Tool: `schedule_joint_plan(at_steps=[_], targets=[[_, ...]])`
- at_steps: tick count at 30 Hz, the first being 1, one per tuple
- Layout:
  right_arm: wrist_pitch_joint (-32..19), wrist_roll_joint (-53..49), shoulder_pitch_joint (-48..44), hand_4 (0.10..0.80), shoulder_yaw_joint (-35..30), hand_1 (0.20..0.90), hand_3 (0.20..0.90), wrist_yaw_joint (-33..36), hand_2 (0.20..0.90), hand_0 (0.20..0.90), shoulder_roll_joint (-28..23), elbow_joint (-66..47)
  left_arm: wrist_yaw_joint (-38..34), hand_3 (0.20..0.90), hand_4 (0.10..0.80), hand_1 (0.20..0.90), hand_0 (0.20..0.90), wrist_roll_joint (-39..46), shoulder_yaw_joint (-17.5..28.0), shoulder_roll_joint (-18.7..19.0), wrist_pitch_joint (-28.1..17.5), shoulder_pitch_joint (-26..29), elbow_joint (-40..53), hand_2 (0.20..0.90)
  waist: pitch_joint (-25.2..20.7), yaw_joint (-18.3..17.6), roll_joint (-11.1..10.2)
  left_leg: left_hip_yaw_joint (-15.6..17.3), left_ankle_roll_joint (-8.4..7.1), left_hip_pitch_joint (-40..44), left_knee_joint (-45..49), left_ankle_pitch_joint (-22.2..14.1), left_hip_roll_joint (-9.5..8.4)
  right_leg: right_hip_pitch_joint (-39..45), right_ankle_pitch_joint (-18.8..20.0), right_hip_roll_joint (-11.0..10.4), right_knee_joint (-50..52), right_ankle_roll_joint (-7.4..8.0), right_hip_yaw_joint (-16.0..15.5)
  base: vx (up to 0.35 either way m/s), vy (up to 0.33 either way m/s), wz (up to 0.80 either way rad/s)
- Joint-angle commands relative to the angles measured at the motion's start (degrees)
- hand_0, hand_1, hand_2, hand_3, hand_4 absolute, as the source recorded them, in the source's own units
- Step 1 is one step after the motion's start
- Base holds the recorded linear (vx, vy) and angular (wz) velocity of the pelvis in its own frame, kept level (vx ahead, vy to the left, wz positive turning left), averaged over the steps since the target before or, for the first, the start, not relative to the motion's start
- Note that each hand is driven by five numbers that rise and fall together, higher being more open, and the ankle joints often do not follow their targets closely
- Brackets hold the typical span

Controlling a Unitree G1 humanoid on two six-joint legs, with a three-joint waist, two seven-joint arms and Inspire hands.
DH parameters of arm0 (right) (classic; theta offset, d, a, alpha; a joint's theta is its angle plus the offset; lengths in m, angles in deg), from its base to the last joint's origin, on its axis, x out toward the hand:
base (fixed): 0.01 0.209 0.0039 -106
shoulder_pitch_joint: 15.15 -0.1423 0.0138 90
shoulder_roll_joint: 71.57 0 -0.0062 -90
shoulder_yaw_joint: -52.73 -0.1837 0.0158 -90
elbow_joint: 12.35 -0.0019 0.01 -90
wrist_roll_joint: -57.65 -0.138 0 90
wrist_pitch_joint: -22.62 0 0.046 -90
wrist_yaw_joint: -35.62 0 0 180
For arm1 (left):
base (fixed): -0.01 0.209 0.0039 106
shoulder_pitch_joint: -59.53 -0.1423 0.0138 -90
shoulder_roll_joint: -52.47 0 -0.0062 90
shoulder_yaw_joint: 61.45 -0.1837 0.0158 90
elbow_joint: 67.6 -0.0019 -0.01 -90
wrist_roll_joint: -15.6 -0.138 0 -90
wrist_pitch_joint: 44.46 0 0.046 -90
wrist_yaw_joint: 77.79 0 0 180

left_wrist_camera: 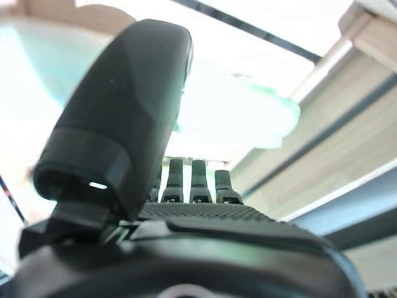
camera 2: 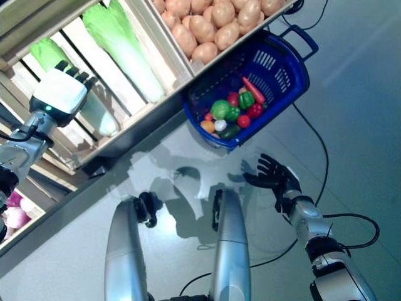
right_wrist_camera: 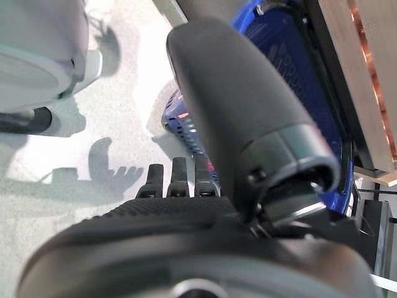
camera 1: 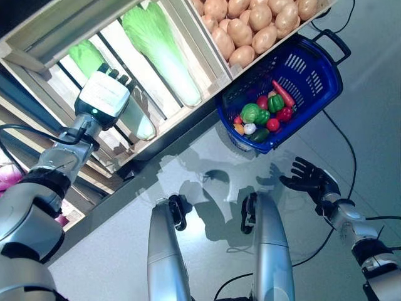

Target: Put vegetables into the basket

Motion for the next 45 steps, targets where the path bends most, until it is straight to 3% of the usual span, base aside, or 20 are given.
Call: schedule_joint_plan(at_steps=[1, 8, 16, 17, 18, 28, 35, 45], targets=[[-2.16, -4.91, 0.17, 0.800, -7.28, 0.900, 0.900, -0.11, 0.900, 0.900, -5.15, -1.87, 1.81, 0.900, 0.800, 0.900, 0.900, 2.53, -0.50, 7.47, 6.61, 8.04, -1.14, 0.900, -1.99, 0.07, 0.10, -0.02, -0.73, 1.62, 1.03, -6.61, 1.72, 1.35, 5.15, -3.44, -4.63, 1.25, 0.10, -0.020, 0.001, 0.06], [-2.26, -5.73, 1.93, 0.800, -9.54, 0.900, 0.900, 1.67, 0.900, 0.900, -6.82, -4.05, 6.94, 0.900, 0.800, 0.900, 0.900, 3.20, -1.15, 8.98, 10.23, 8.41, -1.95, 0.900, -1.86, 0.28, -0.14, -1.35, -0.70, -4.18, 5.09, -7.03, 1.87, -4.18, 4.45, -4.06, -0.29, 1.19, 0.49, -0.003, -0.003, -0.01], [-3.60, -6.44, 2.81, 0.800, -11.57, 0.900, 0.900, -0.01, 0.900, 0.900, -7.15, -2.29, 8.93, 0.900, 0.800, 0.900, 0.900, 5.85, -1.45, 9.95, 10.77, 9.40, -3.62, 0.900, -2.66, 0.54, -0.14, -2.02, -0.81, -7.60, 7.06, -6.92, 2.38, -7.66, 3.93, -4.75, 2.37, 1.24, 0.50, 0.006, 0.004, -0.02], [-3.63, -6.48, 2.88, 0.800, -11.62, 0.900, 0.900, 0.23, 0.900, 0.900, -6.99, -2.30, 8.45, 0.707, 0.671, 0.707, 0.707, 6.24, -1.26, 9.94, 10.82, 9.22, -3.39, 0.707, -2.74, 0.57, -0.18, -2.08, -0.81, -7.71, 7.11, -6.88, 2.39, -7.82, 3.97, -4.75, 2.44, 1.23, 0.52, 0.000, 0.000, 0.00], [-3.71, -6.60, 2.99, 0.800, -11.74, 0.900, 0.900, 0.27, 0.900, 0.900, -6.88, -2.21, 7.51, 0.300, 0.400, 0.300, 0.300, 7.15, -1.09, 10.00, 10.29, 9.06, -3.13, 0.300, -2.83, 0.60, -0.17, -2.10, -0.76, -7.82, 7.12, -6.82, 2.42, -7.97, 3.97, -4.77, 2.56, 1.23, 0.51, 0.000, 0.000, 0.00], [-4.10, -6.63, 2.79, 0.800, -11.83, 0.900, 0.900, -0.18, 0.900, 0.900, -6.30, -4.65, 7.27, 0.300, 0.400, 0.300, 0.300, 9.17, -0.14, 10.62, 8.05, 7.71, -1.48, 0.300, -4.29, 0.67, 0.32, -0.80, -0.40, -4.04, 3.56, -5.75, 2.91, -4.21, 4.59, -5.12, -1.03, 1.35, -0.59, 0.000, 0.000, 0.00], [-4.40, -6.46, 2.27, 0.800, -10.57, 0.900, 0.900, -1.04, 0.900, 0.900, -5.45, -4.01, 3.40, 0.300, 0.400, 0.300, 0.300, 11.68, 1.28, 10.48, 2.67, 5.65, -1.39, 0.300, -6.10, 0.17, 0.98, 3.07, -0.17, 6.82, -5.12, -4.01, 3.77, 6.36, 6.64, -4.50, -9.87, 1.31, -2.28, 0.025, 0.001, -0.02], [-5.23, -4.67, 5.20, 0.800, -10.29, 0.900, 0.900, -1.48, 0.900, 0.900, -2.61, -5.81, -2.54, 0.300, 0.400, 0.300, 0.300, 16.78, 6.71, 12.39, -4.46, -1.47, 1.84, 0.300, -10.15, 0.06, 1.74, 6.23, 0.24, 20.38, -16.54, -1.83, 2.93, 18.78, 8.70, -3.21, -20.60, 0.76, -2.66, 0.077, -0.020, 0.00]])
